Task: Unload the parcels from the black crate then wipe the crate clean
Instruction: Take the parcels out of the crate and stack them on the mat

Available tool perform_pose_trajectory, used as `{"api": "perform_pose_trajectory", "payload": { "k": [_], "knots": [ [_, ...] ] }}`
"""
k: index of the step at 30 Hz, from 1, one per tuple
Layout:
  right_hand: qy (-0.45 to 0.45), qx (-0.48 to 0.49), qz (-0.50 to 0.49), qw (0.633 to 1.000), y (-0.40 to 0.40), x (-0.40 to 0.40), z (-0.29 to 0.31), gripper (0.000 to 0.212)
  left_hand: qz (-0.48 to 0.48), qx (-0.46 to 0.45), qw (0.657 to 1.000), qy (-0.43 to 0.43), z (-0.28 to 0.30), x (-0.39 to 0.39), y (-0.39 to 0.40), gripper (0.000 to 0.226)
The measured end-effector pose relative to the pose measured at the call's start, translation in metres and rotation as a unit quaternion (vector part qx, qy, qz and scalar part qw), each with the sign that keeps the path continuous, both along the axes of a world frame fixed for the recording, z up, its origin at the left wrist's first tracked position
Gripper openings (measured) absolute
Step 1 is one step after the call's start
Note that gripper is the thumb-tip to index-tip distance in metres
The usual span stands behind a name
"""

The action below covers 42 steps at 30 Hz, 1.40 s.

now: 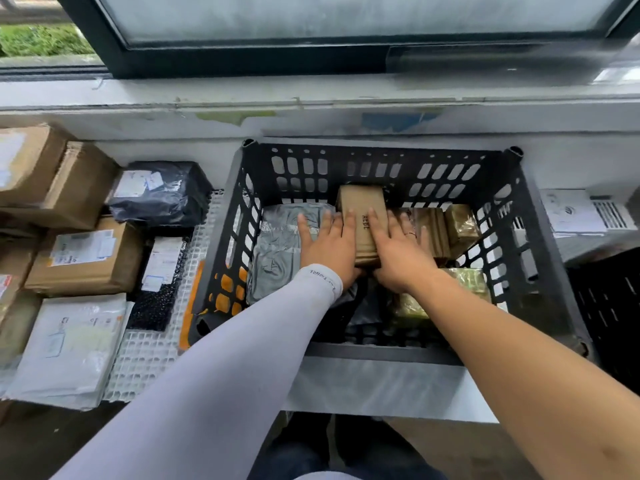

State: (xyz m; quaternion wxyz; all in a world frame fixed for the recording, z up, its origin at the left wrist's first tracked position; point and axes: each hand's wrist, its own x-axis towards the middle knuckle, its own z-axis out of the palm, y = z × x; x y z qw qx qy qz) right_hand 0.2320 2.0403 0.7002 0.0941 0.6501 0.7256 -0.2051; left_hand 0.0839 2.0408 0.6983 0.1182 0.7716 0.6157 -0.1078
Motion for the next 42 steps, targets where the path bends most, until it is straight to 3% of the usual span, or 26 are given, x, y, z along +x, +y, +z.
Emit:
{"api": "perform_pose_trajectory", "payload": {
  "k": [8, 18, 26, 34, 42],
  "knots": [
    [-0.009, 0.071, -0.038, 0.997, -0.022, -0.005, 0.039, 0.12, -0.033, 0.064, 0.995, -0.075, 0.024, -0.009, -0.011, 0.113],
    [0.003, 0.194, -0.088, 0.977, -0.05, -0.026, 0.076, 0.121, -0.054, 0.131, 0.96, -0.24, 0.052, -0.031, -0.023, 0.112],
    [0.021, 0.268, -0.054, 0.962, -0.066, -0.067, 0.094, 0.11, -0.037, 0.149, 0.936, -0.318, 0.085, -0.078, -0.045, 0.112],
    [0.083, 0.27, 0.027, 0.959, -0.093, -0.091, 0.107, 0.112, 0.01, 0.168, 0.922, -0.349, 0.114, -0.12, -0.084, 0.108],
    [0.093, 0.288, 0.087, 0.949, -0.12, -0.116, 0.099, 0.112, 0.071, 0.199, 0.932, -0.294, 0.11, -0.143, -0.141, 0.107]
  ]
}}
